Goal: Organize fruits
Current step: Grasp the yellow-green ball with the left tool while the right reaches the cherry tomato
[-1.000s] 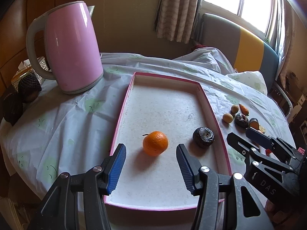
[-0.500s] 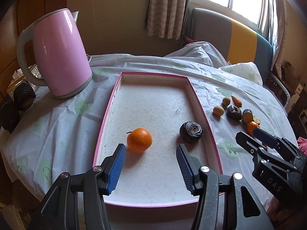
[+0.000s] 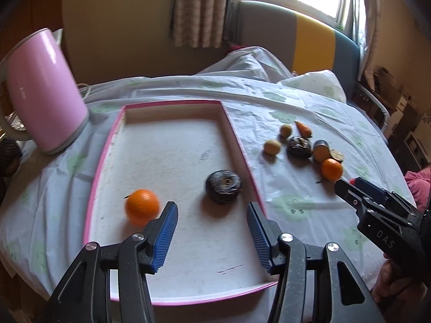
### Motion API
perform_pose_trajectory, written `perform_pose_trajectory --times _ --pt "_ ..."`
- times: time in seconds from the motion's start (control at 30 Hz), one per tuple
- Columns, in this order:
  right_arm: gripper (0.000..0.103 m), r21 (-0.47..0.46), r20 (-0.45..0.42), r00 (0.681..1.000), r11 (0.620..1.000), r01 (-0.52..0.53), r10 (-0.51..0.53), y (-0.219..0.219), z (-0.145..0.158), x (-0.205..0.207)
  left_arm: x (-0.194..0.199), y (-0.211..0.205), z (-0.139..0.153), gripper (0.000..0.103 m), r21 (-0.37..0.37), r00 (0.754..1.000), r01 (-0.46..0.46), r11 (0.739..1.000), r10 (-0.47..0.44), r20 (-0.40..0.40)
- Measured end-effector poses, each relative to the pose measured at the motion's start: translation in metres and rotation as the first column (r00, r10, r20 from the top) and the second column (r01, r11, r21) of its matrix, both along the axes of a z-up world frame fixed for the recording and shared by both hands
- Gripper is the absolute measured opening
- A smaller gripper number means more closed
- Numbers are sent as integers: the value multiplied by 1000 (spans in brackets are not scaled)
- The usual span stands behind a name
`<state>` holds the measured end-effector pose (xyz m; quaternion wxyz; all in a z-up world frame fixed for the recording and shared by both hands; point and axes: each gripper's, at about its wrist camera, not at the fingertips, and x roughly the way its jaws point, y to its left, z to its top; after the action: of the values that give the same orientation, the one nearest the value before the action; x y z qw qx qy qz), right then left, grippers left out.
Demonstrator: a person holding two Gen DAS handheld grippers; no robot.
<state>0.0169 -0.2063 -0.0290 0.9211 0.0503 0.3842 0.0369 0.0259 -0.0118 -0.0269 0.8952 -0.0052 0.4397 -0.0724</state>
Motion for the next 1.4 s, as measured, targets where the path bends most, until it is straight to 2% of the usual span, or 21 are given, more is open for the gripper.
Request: perform_pose_trajectory --times 0.07,0.17,0.23,0.43,0.6,0.83,1.13,1.3,1.4 --pt "53 -5 0 1000 1000 27 -27 -11 -1 -1 5 -7 0 52 -7 1000 18 1000 -18 -6" --pt "53 -10 4 998 998 67 -67 -25 -1 -3 13 -19 0 42 -29 998 57 998 -57 -23" --pt "53 -4 5 996 996 92 -92 -35 -2 -4 20 -26 -1 42 -44 997 69 997 -70 -37" --pt "52 4 4 992 992 123 -123 -50 -4 -3 41 -51 0 31 -44 991 124 991 -126 -45" --pt "52 4 7 993 993 119 -119 -55 -5 -3 65 -68 -3 28 -62 986 153 986 -157 -61" --pt "52 9 23 992 992 125 -125 -63 -2 -3 94 -95 -14 27 -21 981 169 985 -170 -92" --pt "52 29 19 987 987 160 -161 -85 -3 1 128 -114 -42 27 19 977 137 990 -132 -170" --pt "52 37 14 984 984 177 -177 -96 -5 4 138 -114 -56 26 14 971 121 993 -115 -208" --pt "49 42 1 983 982 184 -184 -101 -8 7 134 -115 -56 25 16 974 142 990 -136 -182"
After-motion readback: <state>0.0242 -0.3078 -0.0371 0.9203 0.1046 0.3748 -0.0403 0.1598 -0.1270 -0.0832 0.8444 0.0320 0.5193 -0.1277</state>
